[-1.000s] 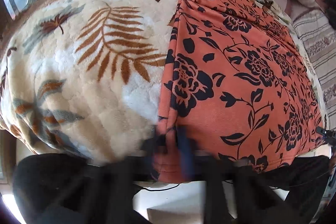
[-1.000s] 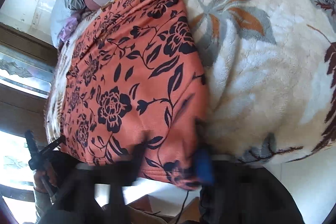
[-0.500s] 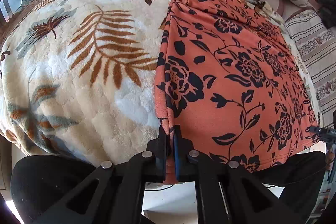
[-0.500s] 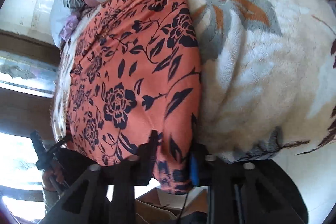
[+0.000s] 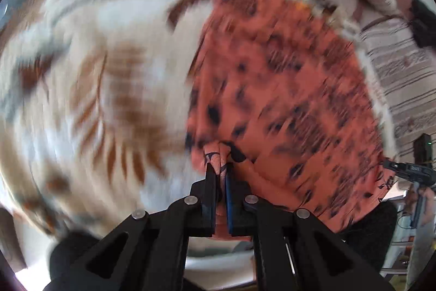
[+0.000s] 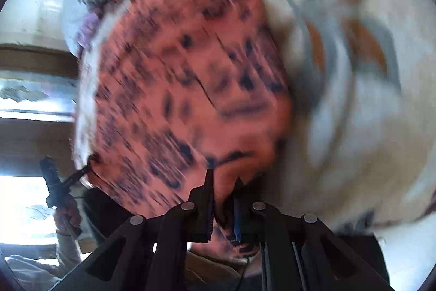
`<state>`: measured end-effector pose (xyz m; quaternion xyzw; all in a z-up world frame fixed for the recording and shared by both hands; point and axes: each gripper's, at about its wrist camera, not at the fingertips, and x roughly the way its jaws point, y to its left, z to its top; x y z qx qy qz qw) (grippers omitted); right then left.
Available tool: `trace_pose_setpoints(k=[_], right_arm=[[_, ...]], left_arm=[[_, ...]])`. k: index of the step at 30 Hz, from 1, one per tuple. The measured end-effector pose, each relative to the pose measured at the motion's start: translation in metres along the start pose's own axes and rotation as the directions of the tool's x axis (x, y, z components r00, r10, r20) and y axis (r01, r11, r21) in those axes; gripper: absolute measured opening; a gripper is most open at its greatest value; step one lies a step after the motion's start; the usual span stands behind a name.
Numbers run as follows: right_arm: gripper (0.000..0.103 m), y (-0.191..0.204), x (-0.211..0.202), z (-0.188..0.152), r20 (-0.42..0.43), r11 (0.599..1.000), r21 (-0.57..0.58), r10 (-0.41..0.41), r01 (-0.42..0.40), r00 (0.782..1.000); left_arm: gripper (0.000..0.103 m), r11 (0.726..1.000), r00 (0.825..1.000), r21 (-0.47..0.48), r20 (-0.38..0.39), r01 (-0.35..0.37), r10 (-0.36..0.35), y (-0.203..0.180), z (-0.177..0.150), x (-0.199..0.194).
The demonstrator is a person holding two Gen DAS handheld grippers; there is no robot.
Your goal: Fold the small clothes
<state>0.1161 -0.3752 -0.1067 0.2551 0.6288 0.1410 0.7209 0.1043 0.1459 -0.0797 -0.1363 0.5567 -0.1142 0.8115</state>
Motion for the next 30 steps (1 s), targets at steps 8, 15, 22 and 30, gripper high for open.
trace_pose_setpoints(k=[8, 15, 22, 30], right_arm=[[0.018, 0.033, -0.049, 0.21, 0.404, 0.991, -0.065, 0.137, -0.121, 0.905], [0.09, -0.03, 0.013, 0.231, 0.419, 0.993, 0.106, 0.005, -0.055, 0.908], [0.086, 0.002, 0.048, 0.205, 0.266, 0.978, -0.1, -0.15, 0.182, 0.952], [0.021, 0.067, 0.012, 0.193, 0.282, 0.937, -0.15, -0.267, 0.317, 0.922]], left_arm=[[0.047, 0.999, 0.928, 0.045, 0.37, 0.026, -0.041, -0.025, 0.213, 0.005], [0.088, 0.984, 0.968, -0.179, 0.24, -0.025, 0.068, 0.043, 0.22, 0.092], [0.092, 0.998, 0.984, -0.043, 0.172, -0.037, 0.044, 0.02, 0.162, 0.093], [0.011, 0.988, 0.974, 0.055, 0.188, -0.142, 0.129, -0.049, 0.188, 0.074]])
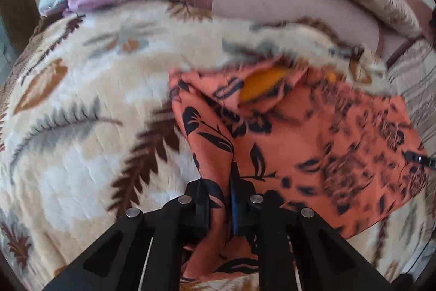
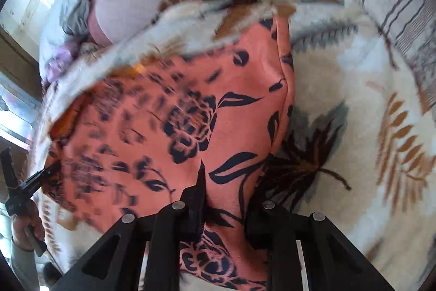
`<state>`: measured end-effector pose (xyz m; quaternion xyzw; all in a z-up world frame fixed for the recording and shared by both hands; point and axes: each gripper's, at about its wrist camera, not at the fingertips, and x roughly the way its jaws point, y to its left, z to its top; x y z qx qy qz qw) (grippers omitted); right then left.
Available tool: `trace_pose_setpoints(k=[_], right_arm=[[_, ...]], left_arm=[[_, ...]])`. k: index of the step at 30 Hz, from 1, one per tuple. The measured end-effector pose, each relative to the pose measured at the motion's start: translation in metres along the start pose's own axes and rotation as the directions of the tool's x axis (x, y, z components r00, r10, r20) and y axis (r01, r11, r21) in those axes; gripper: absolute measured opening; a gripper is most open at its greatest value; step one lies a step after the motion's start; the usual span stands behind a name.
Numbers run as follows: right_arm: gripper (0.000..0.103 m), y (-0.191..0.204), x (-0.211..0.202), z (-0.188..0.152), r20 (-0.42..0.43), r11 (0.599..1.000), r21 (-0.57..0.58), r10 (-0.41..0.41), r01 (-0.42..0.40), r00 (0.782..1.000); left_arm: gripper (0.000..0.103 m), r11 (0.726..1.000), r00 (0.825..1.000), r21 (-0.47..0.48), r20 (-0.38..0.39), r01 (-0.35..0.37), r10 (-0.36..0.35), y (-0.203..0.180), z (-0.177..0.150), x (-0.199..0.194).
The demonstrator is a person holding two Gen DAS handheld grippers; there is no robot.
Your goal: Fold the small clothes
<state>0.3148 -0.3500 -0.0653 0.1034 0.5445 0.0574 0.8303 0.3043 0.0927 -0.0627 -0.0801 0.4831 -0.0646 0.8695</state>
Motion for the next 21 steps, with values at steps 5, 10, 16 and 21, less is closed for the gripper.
trace_pose_setpoints(k=[5, 10, 16, 21], right_arm=[[0.016, 0.026, -0.1, -0.023, 0.104, 0.998, -0.056, 0.044, -0.038, 0.994], [0.056, -0.005, -0.127, -0.11, 0.107, 0.995, 0.02, 0.095, -0.098, 0.99], [0.091, -0.09, -0.082, -0.223, 0.039, 0.961, 0.275, 0.014, -0.024, 0.999], [0.093, -0.094, -0.143, -0.215, 0.195, 0.946, 0.314, 0.015, -0.077, 0.981]], left_arm=[[0.011, 0.998, 0.989, 0.009, 0.136, 0.06, -0.061, -0.002, -0.017, -0.112], [0.065, 0.995, 0.994, -0.052, 0.069, 0.084, -0.081, 0.022, -0.119, -0.123], [0.074, 0.988, 0.996, -0.121, 0.0, -0.091, 0.091, 0.07, -0.193, -0.097], [0.074, 0.989, 0.985, -0.104, 0.129, -0.102, 0.115, 0.062, -0.16, -0.142]])
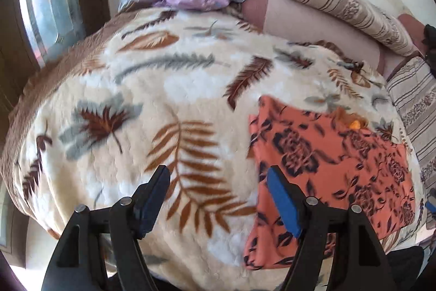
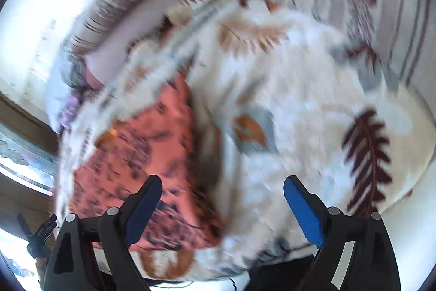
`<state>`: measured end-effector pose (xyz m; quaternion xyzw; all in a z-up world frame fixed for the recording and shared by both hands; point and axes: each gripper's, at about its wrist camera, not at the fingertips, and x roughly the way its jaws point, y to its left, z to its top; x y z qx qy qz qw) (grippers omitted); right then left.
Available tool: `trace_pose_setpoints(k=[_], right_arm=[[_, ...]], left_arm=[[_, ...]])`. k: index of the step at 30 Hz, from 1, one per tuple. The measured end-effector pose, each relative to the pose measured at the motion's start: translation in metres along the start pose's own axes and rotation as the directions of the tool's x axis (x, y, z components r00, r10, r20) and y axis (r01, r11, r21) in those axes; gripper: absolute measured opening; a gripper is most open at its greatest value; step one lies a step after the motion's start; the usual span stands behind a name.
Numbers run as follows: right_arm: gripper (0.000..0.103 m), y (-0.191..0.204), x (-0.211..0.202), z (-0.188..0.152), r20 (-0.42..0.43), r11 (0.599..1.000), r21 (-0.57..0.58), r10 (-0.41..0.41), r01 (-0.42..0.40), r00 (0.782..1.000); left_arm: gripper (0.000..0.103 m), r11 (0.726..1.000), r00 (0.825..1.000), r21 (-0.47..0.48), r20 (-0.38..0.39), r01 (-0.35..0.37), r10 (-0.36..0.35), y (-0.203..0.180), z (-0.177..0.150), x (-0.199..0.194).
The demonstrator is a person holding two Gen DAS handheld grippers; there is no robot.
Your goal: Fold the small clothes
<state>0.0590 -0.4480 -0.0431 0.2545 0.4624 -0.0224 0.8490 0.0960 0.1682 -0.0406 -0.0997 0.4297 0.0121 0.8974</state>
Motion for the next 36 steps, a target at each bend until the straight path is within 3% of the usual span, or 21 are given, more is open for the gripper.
trace_pose_setpoints(k=[2, 4, 5, 7, 8, 10, 12, 14, 15, 16, 18, 19, 21, 23, 25, 28, 30, 31, 32, 34, 36], right_arm=[[0.093, 0.025, -0.007, 0.007, 0.012, 0.994, -0.029, 0.105, -0.104, 0.994], [0.093, 0.052, 0.002, 0.01, -0.036, 0.968, -0.049, 0.246, -0.247, 0.969], [0.093, 0.065, 0.006, 0.008, -0.071, 0.95, -0.05, 0.304, -0.308, 0.95], [0.094, 0.091, 0.038, 0.005, -0.2, 0.891, -0.017, 0.442, -0.454, 0.874], [0.094, 0.1, 0.051, -0.001, -0.265, 0.874, -0.001, 0.468, -0.486, 0.843], [0.094, 0.108, 0.091, -0.003, -0.381, 0.883, -0.01, 0.431, -0.47, 0.818], [0.094, 0.093, 0.126, 0.02, -0.351, 0.924, 0.005, 0.36, -0.383, 0.864], [0.093, 0.062, 0.146, 0.059, -0.238, 0.87, 0.187, 0.491, -0.456, 0.838], [0.093, 0.046, 0.148, 0.076, -0.163, 0.855, 0.261, 0.497, -0.448, 0.852], [0.094, 0.034, 0.147, 0.092, -0.097, 0.868, 0.288, 0.447, -0.405, 0.889], [0.094, 0.016, 0.149, 0.111, -0.04, 0.887, 0.316, 0.367, -0.337, 0.929], [0.094, 0.009, 0.152, 0.115, -0.061, 0.889, 0.349, 0.338, -0.297, 0.939], [0.094, 0.004, 0.145, 0.113, -0.043, 0.876, 0.362, 0.358, -0.319, 0.933], [0.094, 0.01, 0.11, 0.104, 0.021, 0.92, 0.272, 0.287, -0.281, 0.958], [0.094, 0.021, 0.069, 0.083, 0.059, 0.944, 0.181, 0.268, -0.275, 0.962], [0.097, 0.038, 0.021, 0.032, 0.012, 0.919, 0.117, 0.378, -0.377, 0.926], [0.099, 0.038, 0.001, -0.008, -0.019, 0.902, 0.127, 0.417, -0.412, 0.909], [0.1, 0.039, -0.004, -0.034, -0.047, 0.898, 0.142, 0.426, -0.416, 0.904], [0.1, 0.039, -0.007, -0.062, -0.077, 0.901, 0.16, 0.42, -0.404, 0.904], [0.1, 0.029, -0.01, -0.105, -0.065, 0.889, 0.25, 0.412, -0.385, 0.909], [0.1, 0.019, -0.006, -0.124, -0.035, 0.87, 0.319, 0.406, -0.375, 0.913]], left_arm=[[0.074, 0.998, 0.998, 0.04, 0.017, 0.058, -0.058, -0.021, 0.006, -0.005], [0.075, 0.989, 0.992, 0.091, 0.041, 0.117, -0.121, -0.049, 0.006, -0.011], [0.076, 0.982, 0.987, 0.116, 0.047, 0.148, -0.154, -0.062, 0.005, -0.014], [0.079, 0.962, 0.973, 0.166, 0.047, 0.216, -0.226, -0.091, 0.006, -0.004], [0.079, 0.954, 0.969, 0.183, 0.035, 0.236, -0.246, -0.103, 0.005, 0.001], [0.08, 0.947, 0.967, 0.198, -0.024, 0.253, -0.253, -0.121, 0.002, 0.028], [0.08, 0.958, 0.979, 0.213, -0.099, 0.194, -0.176, -0.129, -0.005, 0.063], [0.08, 0.967, 0.979, 0.211, -0.17, 0.144, -0.109, -0.126, -0.014, 0.091], [0.08, 0.965, 0.984, 0.219, -0.136, 0.144, -0.116, -0.124, -0.017, 0.092], [0.08, 0.962, 0.989, 0.236, -0.088, 0.14, -0.122, -0.123, -0.019, 0.089], [0.081, 0.953, 0.989, 0.271, -0.098, 0.136, -0.114, -0.124, -0.021, 0.091], [0.082, 0.949, 0.989, 0.285, -0.098, 0.137, -0.113, -0.124, -0.02, 0.091], [0.082, 0.951, 0.988, 0.278, -0.102, 0.137, -0.113, -0.122, -0.016, 0.091], [0.082, 0.962, 0.992, 0.248, -0.089, 0.114, -0.095, -0.115, -0.011, 0.086], [0.082, 0.979, 0.996, 0.188, -0.04, 0.084, -0.078, -0.103, -0.006, 0.072], [0.082, 0.99, 0.994, 0.092, -0.006, 0.109, -0.109, -0.076, -0.011, 0.051], [0.079, 0.996, 0.991, 0.068, -0.126, 0.059, -0.05, -0.063, -0.025, 0.067], [0.077, 0.996, 0.975, 0.048, -0.212, 0.074, -0.062, -0.054, -0.034, 0.082], [0.076, 0.995, 0.981, 0.007, -0.168, 0.104, -0.101, -0.045, -0.038, 0.077], [0.074, 0.998, 0.986, -0.019, -0.155, 0.053, -0.055, -0.046, -0.035, 0.059], [0.072, 0.997, 0.995, -0.031, -0.07, 0.076, -0.078, -0.056, -0.03, 0.036]])
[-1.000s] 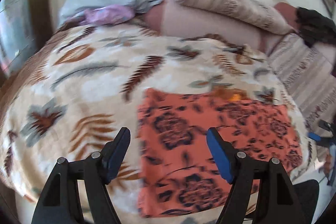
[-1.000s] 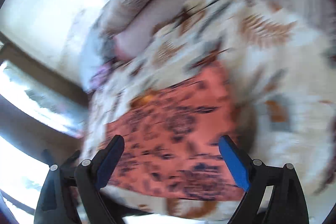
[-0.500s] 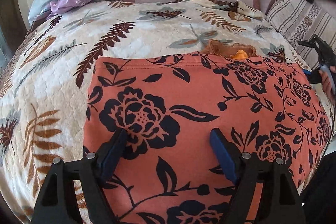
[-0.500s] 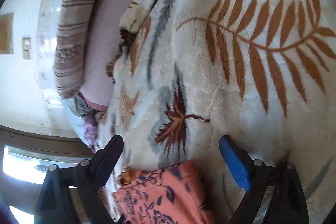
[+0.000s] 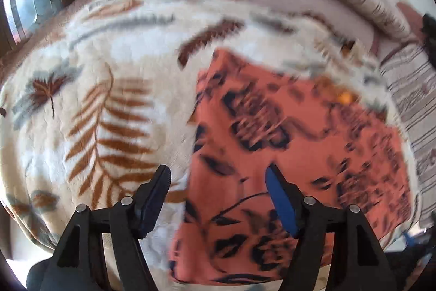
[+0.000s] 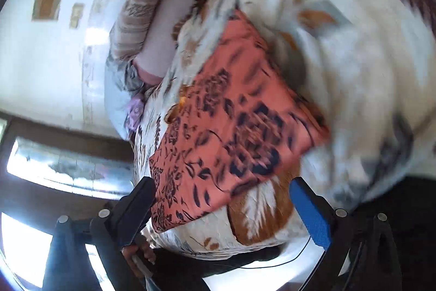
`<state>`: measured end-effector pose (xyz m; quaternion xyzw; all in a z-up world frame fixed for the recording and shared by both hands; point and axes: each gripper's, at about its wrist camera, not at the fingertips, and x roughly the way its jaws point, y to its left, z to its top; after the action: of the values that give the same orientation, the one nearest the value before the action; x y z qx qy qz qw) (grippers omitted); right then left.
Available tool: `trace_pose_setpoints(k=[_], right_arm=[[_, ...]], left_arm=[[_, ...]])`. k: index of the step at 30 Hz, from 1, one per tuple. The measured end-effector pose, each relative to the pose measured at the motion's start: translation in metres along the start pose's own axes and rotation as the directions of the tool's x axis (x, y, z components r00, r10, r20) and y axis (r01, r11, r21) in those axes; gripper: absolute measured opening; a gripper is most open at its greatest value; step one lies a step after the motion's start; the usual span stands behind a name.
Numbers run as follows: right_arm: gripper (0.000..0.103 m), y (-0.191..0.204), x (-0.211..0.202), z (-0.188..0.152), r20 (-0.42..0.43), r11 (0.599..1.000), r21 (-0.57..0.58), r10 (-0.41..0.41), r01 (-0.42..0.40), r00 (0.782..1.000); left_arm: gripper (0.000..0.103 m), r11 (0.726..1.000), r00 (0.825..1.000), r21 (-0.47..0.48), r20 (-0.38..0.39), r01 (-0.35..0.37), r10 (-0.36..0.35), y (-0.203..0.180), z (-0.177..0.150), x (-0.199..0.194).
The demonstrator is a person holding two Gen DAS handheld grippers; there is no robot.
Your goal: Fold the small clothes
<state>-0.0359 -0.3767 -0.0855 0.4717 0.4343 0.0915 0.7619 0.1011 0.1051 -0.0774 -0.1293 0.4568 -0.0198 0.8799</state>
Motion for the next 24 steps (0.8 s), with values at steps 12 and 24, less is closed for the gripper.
trace_pose_setpoints(k=[12, 24], right_arm=[[0.038, -0.026, 0.024, 0.034, 0.144, 0.971, 0.24, -0.056, 0.02, 0.988], [0.068, -0.022, 0.004, 0.031, 0.162, 0.982, 0.032, -0.187, 0.184, 0.969]], left_arm=[[0.081, 0.973, 0.984, 0.151, -0.075, 0.174, -0.164, -0.128, -0.033, -0.001], [0.081, 0.977, 0.994, 0.191, -0.07, 0.098, -0.086, -0.139, -0.033, 0.0]])
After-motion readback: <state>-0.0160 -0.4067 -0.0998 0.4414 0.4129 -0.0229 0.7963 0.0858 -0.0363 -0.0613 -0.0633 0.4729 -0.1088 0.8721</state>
